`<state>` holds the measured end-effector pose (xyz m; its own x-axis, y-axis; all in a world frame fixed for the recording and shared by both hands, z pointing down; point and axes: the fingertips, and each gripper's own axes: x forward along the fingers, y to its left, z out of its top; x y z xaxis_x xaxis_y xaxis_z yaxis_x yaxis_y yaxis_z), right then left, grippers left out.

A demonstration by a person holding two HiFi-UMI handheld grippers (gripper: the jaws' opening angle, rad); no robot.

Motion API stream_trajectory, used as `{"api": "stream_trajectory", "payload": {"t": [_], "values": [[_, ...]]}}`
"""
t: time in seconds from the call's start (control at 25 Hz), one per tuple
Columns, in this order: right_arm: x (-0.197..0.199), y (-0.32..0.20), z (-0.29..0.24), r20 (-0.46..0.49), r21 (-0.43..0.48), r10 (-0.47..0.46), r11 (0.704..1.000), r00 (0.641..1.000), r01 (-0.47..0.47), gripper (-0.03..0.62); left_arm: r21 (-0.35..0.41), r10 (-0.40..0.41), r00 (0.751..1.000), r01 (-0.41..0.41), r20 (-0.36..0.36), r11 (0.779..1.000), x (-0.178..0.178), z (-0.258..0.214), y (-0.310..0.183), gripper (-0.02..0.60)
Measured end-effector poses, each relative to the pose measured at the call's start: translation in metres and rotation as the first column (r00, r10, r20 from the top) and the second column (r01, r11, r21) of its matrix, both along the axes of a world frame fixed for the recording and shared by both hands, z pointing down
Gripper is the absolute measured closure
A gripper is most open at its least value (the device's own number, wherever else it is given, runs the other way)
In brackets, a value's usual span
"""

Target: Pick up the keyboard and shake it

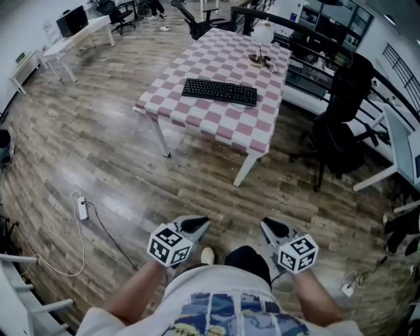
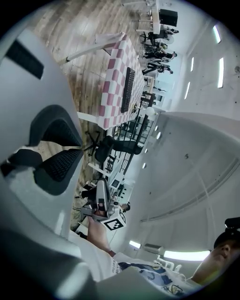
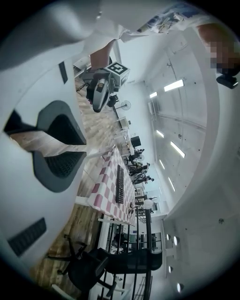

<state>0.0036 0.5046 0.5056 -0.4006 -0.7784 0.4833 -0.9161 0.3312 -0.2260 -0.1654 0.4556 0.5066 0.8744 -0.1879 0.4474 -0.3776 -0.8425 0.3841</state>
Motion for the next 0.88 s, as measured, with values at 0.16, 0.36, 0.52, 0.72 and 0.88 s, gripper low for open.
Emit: {"api": "stream_trajectory", "payload": {"t": [0.16,0.36,0.52,0.72,0.88], "values": [[0.018,-0.059,0.009,0.017,-0.022,-0.015,1.000,1.000,0.016,0.531,-0.083,-0.043,0.999,0.041,-0.023,0.996,0.006,0.014,-0.048,0.531],[0.057,-0.150,0.027,0.047,-0.026,-0.043,0.999,0.998,0.044,0.520,-0.104,-0.094,0.996,0.093,-0.001,0.990,0.037,0.027,-0.124,0.509],[0.094,-0.234,0.029,0.072,-0.029,-0.085,0.996,0.994,0.087,0.493,-0.096,-0.129,0.991,0.133,0.039,0.986,0.074,0.022,-0.191,0.497],[0.151,-0.334,0.028,0.071,-0.033,-0.118,0.992,0.991,0.120,0.468,-0.050,-0.140,0.986,0.145,0.093,0.988,0.121,0.014,-0.279,0.477],[0.189,-0.393,0.047,0.091,-0.088,-0.084,0.992,0.992,0.092,0.445,-0.036,-0.174,0.978,0.179,0.119,0.983,0.141,0.014,-0.337,0.465]]}}
